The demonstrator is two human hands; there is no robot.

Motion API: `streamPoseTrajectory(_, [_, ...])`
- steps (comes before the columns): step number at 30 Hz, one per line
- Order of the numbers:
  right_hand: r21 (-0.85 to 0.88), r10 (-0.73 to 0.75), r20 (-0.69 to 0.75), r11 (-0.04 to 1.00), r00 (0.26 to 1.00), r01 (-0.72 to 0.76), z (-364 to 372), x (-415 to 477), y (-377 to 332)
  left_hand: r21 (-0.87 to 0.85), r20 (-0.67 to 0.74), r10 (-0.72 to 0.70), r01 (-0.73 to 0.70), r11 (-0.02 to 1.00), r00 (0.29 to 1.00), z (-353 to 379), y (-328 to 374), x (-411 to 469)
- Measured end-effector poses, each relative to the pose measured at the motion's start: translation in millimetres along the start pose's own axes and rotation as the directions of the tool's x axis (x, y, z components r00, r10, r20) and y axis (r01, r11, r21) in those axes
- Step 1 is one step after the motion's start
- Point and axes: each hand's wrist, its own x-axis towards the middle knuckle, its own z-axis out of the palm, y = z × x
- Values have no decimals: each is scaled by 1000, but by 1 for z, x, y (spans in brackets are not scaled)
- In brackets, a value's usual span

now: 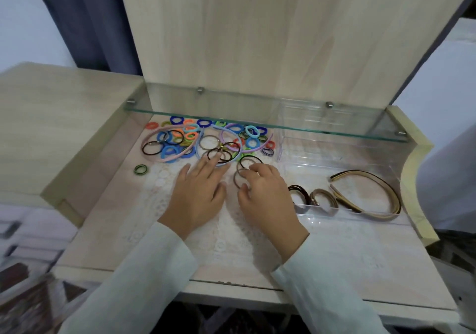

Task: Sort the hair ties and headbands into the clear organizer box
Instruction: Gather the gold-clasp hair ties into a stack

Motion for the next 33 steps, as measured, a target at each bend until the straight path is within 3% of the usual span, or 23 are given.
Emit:
streamPoseTrajectory(5, [-231, 119, 60, 967, 991, -102, 18, -1, -9, 11, 12, -3, 3, 1000, 1000, -2, -16, -2])
streamPoseTrajectory(8, [-281, 139, 51, 952, 989, -119, 23, 0, -9, -19, 0, 3, -3, 1000, 1000, 0, -19, -2])
streamPoseTrajectory(12, [-224, 129, 66, 968, 989, -111, 28, 6, -5, -26, -13, 14, -14, 1000, 1000, 0, -20, 1])
streamPoseTrajectory(19, [-70, 142, -158, 986, 977, -154, 37, 18, 2, -94, -290, -58, 32, 995, 955, -2, -20, 21])
streamPoseTrajectory(23, [16, 206, -187, 978, 960, -207, 46, 26, 7, -36, -401, -89, 81, 996, 912, 1, -19, 39])
streamPoseTrajectory(28, [31, 255, -169, 967, 952, -253, 52, 26, 12, 54, -438, -137, 178, 983, 889, 7, -22, 61])
streamPoseTrajectory(33, [9, 277, -167, 960, 946, -280, 51, 23, 11, 86, -434, -128, 183, 979, 891, 11, -24, 64])
